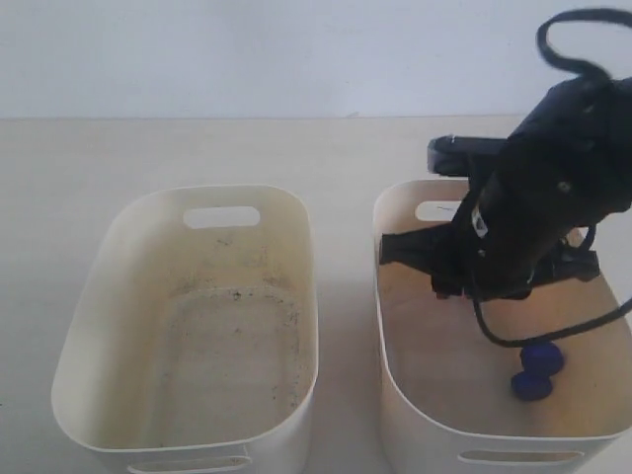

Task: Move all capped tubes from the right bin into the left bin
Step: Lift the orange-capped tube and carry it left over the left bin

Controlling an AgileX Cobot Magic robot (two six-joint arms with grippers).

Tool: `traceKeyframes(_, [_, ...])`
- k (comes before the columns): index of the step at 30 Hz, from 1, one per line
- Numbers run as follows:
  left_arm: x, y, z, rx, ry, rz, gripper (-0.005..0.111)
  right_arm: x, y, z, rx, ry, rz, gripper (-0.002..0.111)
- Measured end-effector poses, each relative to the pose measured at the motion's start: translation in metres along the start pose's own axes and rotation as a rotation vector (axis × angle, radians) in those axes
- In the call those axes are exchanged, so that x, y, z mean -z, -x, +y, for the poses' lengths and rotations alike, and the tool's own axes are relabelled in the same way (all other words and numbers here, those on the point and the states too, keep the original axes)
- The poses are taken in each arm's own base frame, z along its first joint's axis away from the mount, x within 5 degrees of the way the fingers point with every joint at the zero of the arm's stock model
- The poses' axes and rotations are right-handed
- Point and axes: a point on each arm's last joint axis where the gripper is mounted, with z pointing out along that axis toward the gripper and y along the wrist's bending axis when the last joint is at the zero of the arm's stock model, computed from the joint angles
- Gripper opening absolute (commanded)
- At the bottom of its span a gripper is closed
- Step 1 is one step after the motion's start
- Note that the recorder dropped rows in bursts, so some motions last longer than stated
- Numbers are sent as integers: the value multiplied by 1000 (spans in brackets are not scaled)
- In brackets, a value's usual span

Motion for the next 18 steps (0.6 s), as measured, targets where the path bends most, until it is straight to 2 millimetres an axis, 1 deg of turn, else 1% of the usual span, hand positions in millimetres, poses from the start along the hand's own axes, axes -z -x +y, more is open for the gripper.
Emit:
traceKeyframes(5, [0,0,0,0,0,0,4,37,6,-5,23,68,-99,0])
traceKeyframes(10, [0,0,0,0,0,0,4,67,5,-7,52,142,-172,0])
traceKeyframes(13, [0,0,0,0,0,0,4,87,2,4,67,264,-245,0])
traceKeyframes(15, [0,0,0,0,0,0,4,99,-3,18,86,374,-298,0])
traceKeyframes(18, [0,0,0,0,0,0,4,110,-12,41,134,521,-355,0])
